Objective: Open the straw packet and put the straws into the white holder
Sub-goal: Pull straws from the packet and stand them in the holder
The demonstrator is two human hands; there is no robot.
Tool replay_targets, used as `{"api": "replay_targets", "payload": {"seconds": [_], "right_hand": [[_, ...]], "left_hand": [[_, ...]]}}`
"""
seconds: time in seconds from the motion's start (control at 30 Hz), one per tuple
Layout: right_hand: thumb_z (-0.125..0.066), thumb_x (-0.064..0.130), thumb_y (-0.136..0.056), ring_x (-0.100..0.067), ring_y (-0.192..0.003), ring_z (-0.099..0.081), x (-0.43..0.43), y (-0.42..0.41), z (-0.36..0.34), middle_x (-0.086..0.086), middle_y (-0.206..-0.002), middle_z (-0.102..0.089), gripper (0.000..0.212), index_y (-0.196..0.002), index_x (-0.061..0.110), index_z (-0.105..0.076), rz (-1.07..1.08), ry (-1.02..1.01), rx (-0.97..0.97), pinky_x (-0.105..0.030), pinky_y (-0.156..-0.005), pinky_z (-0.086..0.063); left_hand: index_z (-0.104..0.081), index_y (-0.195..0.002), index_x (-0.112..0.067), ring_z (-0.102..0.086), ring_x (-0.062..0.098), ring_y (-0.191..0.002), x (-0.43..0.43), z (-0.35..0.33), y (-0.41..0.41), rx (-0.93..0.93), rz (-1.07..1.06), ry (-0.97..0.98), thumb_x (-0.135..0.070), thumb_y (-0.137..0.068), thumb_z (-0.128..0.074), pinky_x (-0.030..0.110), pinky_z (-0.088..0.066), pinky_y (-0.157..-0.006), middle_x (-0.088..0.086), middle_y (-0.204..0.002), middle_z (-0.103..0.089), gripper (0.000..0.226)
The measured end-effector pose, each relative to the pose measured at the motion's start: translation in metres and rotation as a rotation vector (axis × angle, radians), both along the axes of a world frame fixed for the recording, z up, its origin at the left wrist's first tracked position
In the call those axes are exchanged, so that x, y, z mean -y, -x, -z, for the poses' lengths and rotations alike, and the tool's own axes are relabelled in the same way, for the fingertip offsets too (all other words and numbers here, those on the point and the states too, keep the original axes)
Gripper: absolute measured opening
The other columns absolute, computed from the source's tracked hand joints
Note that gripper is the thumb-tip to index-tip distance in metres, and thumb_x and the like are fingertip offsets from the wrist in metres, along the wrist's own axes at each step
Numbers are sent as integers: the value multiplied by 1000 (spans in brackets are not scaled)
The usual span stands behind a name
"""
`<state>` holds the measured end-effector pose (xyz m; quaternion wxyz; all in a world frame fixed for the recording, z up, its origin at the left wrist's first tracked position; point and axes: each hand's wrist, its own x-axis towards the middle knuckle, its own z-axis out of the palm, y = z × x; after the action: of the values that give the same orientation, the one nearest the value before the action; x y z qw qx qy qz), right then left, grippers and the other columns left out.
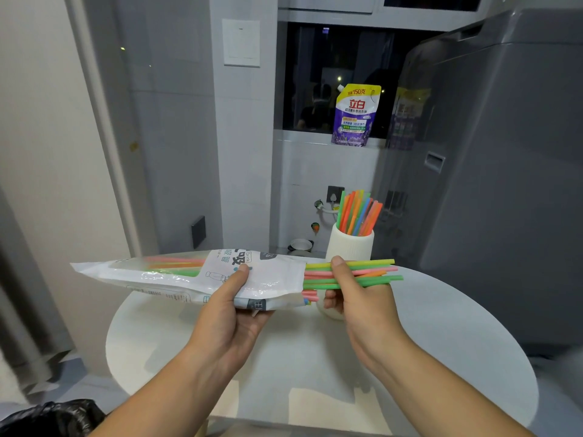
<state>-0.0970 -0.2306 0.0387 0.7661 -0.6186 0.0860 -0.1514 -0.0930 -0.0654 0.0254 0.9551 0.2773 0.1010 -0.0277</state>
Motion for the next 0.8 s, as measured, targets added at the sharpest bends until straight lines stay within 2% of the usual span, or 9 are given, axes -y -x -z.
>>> {"api": "replay_targets", "payload": {"seconds": [0.07, 0.17, 0.37, 0.47, 0.6, 0.8], "right_hand": [[-66, 23, -93, -12, -53, -60, 1, 0, -2, -12, -75, -69, 22, -101, 4, -70, -31, -50, 5, -25, -53, -54], [-65, 24, -94, -12, -53, -61, 3, 0, -4, -10, -71, -68, 22, -100, 3, -70, -32, -64, 14, -25, -53, -55], [-64, 27, -94, -16, -54, -66, 10, -2, -8, -6, -67, -71, 27, -102, 2, -69, -49, 32, 65, -35, -66, -56], [-62, 23, -96, -16, -52, -64, 14, -1, -17, -6, -66, -69, 22, -99, 2, -68, -32, 38, 115, -31, -56, -57], [-62, 23, -96, -18, -52, -64, 26, -2, -27, -6, -64, -68, 23, -97, 1, -69, -13, 73, 138, -35, -58, -57], [-63, 19, -95, -19, -53, -62, 50, -5, -49, -15, -70, -65, 24, -92, -4, -69, 9, 110, 165, -28, -50, -56]], "left_hand": [[-62, -127, -13, -78, 22, -93, 0, 0, 0, -3, -2, -3, -10, -95, -64, 48, -64, -73, 9, -109, -80, 32], [-61, -129, -14, -78, 22, -93, -2, 0, -1, -7, -13, -3, -10, -95, -64, 50, -63, -75, 8, -109, -80, 33], [-62, -127, -15, -79, 22, -89, -4, 2, -3, -21, -26, 6, -10, -96, -64, 52, -62, -74, 8, -103, -81, 32], [-62, -123, -14, -78, 23, -90, -6, 2, -5, -20, -29, 9, -11, -96, -63, 53, -62, -76, 8, -100, -81, 27], [-60, -130, -13, -77, 25, -96, -11, 2, -7, -21, -41, 24, -11, -95, -64, 57, -60, -78, 10, -109, -79, 35], [-60, -128, -14, -76, 27, -99, -14, 3, -11, -44, -65, 40, -11, -95, -65, 60, -59, -78, 10, -111, -79, 34]]}}
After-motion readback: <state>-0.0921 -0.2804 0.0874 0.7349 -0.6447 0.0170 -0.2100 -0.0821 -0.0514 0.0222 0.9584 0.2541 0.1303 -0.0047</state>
